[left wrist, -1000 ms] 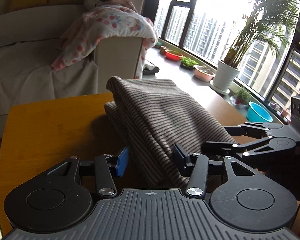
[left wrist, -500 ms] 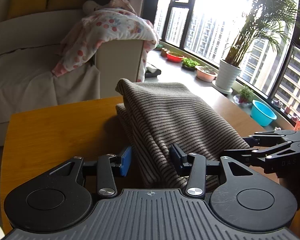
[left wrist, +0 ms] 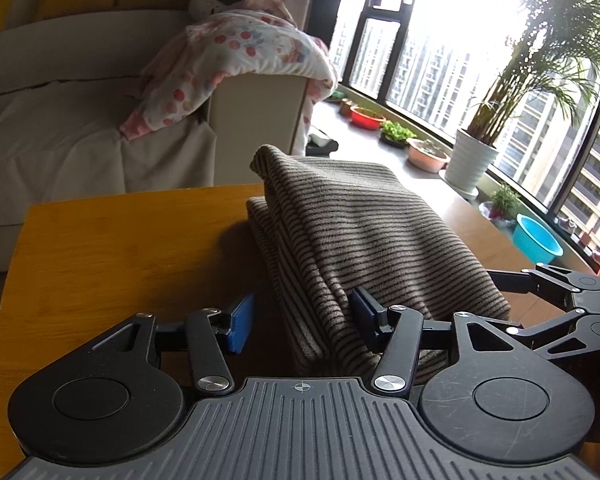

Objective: Fold clothes

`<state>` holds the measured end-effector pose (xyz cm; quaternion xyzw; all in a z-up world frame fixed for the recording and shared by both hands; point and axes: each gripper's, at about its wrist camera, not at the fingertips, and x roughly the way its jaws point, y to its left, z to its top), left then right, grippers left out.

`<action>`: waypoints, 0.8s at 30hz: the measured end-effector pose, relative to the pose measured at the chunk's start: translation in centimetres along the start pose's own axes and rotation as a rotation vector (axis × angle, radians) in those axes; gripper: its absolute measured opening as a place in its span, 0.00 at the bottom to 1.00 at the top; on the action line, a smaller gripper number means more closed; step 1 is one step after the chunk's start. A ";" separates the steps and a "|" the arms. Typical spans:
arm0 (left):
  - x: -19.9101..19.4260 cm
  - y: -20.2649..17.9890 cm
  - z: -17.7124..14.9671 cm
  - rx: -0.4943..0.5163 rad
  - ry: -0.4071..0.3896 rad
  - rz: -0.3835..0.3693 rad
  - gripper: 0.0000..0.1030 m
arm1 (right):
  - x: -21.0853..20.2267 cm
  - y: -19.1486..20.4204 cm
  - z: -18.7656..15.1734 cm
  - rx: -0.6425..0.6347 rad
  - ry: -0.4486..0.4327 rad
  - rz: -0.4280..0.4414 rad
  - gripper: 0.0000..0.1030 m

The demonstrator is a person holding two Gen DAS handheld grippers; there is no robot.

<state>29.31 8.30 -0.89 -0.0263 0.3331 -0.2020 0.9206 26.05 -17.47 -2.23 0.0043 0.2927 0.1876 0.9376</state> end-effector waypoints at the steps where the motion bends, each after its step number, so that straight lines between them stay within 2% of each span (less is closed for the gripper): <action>1: 0.0 0.0 0.0 -0.004 -0.001 0.004 0.57 | -0.1 0.2 0.0 -0.006 -0.003 -0.008 0.90; 8: -1.7 0.3 -0.7 -0.103 0.047 -0.052 0.56 | -2.2 0.3 -0.1 0.005 -0.013 -0.031 0.90; 12: -3.9 -1.4 -2.5 -0.088 0.018 -0.013 0.54 | -3.7 0.2 -0.2 0.020 -0.020 -0.042 0.92; 13: -4.7 -2.2 -3.1 -0.082 -0.001 0.003 0.60 | -4.1 0.2 -0.2 0.024 -0.022 -0.045 0.94; 14: -5.6 -3.0 -3.8 -0.078 -0.020 0.020 0.77 | -4.5 0.2 -0.2 0.027 -0.023 -0.048 1.00; 15: -6.7 -3.9 -4.7 -0.084 -0.044 0.031 0.86 | -5.3 0.3 -0.5 0.034 -0.030 -0.050 1.00; 16: -7.6 -4.6 -5.5 -0.092 -0.060 0.038 1.00 | -6.1 0.5 -0.9 0.042 -0.037 -0.053 1.00; 20: -11.1 -6.9 -8.3 -0.131 -0.094 0.072 1.00 | -9.3 1.0 -2.2 0.072 -0.065 -0.063 1.00; 24: -14.5 -9.0 -10.6 -0.161 -0.182 0.143 1.00 | -12.8 2.1 -3.8 0.071 -0.084 -0.129 1.00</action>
